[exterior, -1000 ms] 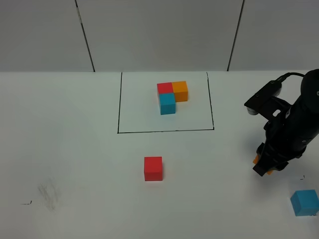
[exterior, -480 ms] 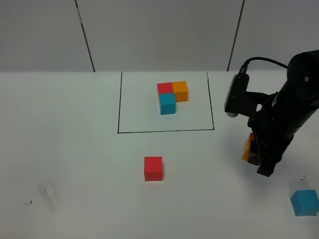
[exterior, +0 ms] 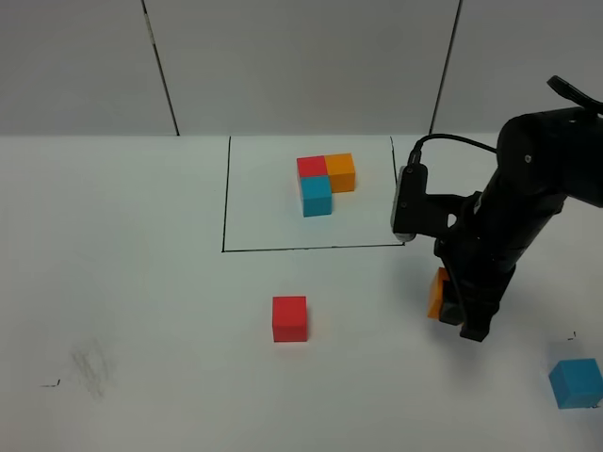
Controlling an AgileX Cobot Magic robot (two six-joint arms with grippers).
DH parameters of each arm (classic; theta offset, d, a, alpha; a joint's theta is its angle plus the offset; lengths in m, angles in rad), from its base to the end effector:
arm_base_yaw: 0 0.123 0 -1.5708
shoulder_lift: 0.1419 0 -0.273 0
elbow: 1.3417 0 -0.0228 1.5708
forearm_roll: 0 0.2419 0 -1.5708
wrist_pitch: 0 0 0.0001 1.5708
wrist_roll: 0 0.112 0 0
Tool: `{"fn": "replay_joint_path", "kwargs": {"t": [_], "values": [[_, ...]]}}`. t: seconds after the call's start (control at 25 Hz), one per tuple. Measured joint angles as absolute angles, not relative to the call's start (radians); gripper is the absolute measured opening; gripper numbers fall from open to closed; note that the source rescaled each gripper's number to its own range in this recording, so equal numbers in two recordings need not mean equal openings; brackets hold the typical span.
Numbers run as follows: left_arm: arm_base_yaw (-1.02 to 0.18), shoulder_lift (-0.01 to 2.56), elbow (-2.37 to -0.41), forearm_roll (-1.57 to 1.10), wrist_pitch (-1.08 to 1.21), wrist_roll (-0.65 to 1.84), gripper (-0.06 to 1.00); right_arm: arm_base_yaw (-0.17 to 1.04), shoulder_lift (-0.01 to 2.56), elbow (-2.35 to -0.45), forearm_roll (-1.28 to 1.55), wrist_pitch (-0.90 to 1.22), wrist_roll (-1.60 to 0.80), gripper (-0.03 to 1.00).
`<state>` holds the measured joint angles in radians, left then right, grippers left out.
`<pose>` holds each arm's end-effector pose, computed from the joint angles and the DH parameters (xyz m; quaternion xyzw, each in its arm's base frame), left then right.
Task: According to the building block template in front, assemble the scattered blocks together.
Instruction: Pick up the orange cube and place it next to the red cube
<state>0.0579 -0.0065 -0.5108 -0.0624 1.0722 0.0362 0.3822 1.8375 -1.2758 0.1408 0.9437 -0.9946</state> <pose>0.0157 -0.0052 0.2657 -0.0076 0.8513 -0.0065 0.5246 0.3213 0.1429 0.1734 -0.6035 0.7915 0.0342 0.0906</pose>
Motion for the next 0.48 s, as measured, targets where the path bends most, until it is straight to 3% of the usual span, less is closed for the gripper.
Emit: {"fn": "replay_joint_path", "kwargs": {"t": [0.48], "values": [[0.058,-0.007,-0.511,-0.062,1.072,0.036,0.79,0.489,1.941,-1.394,0.226,0.951,-1.075,0.0]]}}
